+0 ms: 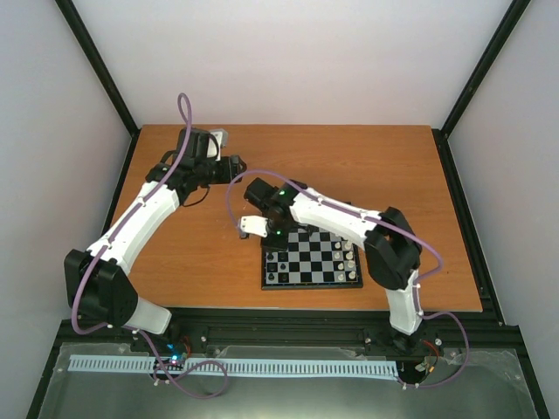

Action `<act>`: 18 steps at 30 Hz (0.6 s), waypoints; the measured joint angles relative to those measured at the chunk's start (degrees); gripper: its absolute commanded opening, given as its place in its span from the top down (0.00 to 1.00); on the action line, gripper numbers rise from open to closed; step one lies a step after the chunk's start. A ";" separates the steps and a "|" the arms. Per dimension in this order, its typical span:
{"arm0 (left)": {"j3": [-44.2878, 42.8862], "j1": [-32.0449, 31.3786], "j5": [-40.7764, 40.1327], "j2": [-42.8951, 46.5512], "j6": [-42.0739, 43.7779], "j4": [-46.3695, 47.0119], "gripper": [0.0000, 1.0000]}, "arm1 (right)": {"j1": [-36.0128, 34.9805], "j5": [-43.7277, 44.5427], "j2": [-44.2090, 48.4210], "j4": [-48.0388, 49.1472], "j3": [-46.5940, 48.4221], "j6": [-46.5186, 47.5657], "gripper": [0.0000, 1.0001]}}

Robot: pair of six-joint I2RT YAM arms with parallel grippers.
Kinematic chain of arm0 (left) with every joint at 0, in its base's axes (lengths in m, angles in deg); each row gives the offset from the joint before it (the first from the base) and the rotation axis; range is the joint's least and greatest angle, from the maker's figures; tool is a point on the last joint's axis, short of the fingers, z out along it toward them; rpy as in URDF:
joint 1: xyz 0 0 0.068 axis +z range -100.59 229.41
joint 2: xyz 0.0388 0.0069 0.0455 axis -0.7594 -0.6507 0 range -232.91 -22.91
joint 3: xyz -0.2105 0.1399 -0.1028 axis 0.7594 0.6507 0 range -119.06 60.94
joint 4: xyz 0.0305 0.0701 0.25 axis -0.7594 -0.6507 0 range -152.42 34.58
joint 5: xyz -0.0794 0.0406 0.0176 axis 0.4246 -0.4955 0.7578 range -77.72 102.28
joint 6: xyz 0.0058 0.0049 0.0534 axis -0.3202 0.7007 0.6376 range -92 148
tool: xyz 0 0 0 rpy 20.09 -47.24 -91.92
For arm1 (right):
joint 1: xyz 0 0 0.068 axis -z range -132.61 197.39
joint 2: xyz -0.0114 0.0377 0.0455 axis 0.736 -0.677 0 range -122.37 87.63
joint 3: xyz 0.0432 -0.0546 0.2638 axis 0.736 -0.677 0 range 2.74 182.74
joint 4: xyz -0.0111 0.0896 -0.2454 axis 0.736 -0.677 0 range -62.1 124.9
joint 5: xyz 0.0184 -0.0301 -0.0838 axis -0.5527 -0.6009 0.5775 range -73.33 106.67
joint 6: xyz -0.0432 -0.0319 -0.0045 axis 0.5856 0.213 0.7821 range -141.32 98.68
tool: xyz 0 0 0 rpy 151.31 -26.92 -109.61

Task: Set up the chess pieces on the board

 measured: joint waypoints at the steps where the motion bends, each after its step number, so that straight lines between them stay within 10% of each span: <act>1: 0.22 0.00 0.37 0.00 0.20 0.33 0.30 | 0.04 0.20 1.31 0.02 -0.15 0.02 0.71; 18: 2.16 -0.79 9.40 -0.72 6.38 4.48 0.33 | 21.42 -0.70 23.43 13.94 -22.95 -5.84 0.61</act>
